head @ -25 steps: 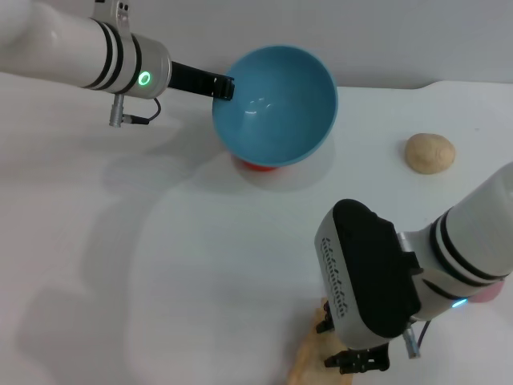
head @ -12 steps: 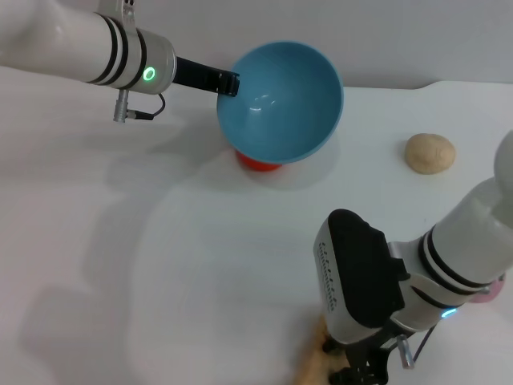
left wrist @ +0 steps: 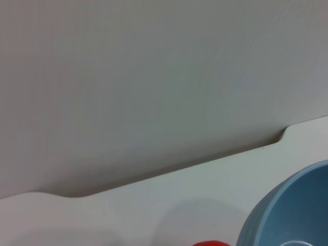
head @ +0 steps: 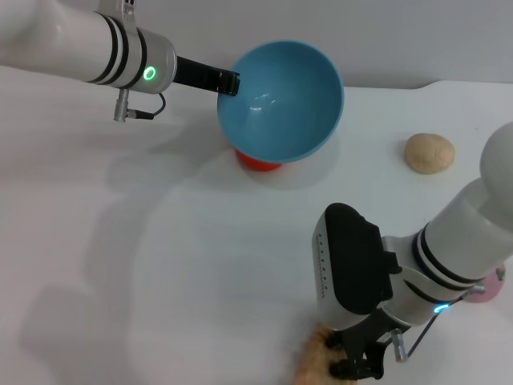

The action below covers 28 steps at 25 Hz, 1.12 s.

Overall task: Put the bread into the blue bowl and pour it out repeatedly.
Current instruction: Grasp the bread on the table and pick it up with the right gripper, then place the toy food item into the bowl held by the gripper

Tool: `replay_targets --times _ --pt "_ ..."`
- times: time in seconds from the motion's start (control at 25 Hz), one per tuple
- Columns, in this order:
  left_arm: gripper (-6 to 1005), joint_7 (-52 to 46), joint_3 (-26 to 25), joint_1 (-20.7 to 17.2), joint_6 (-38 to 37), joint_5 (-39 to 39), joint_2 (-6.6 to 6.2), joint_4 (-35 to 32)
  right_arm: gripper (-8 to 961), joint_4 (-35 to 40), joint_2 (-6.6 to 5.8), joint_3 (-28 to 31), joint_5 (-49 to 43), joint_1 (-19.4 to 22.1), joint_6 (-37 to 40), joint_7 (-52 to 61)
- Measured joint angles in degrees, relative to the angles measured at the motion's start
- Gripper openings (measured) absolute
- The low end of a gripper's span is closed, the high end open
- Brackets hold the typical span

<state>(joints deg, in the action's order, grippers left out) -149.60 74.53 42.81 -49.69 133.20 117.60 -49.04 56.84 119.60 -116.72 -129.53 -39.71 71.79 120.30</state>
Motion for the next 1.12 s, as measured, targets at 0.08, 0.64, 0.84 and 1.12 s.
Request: replay_targets --times 0.08,0.64,0.84,1.12 --pt "17 0.0 0.0 0.0 0.1 0.0 0.00 0.0 396 -0.2 0.00 -0.1 0.0 0.0 -0.2 0.0" --pt "16 0.0 0.0 0.3 0.3 0.0 0.00 0.0 168 2.3 -0.78 12.5 -0.2 3.9 2.5 1.2" --pt "16 0.0 0.0 0.3 0.3 0.0 -0.08 0.0 160 7.7 -0.98 21.6 -0.2 8.7 5.4 0.8" --pt "16 0.0 0.0 0.8 0.3 0.8 -0.23 0.7 156 12.0 -0.94 31.8 4.7 13.7 11.1 -2.5"
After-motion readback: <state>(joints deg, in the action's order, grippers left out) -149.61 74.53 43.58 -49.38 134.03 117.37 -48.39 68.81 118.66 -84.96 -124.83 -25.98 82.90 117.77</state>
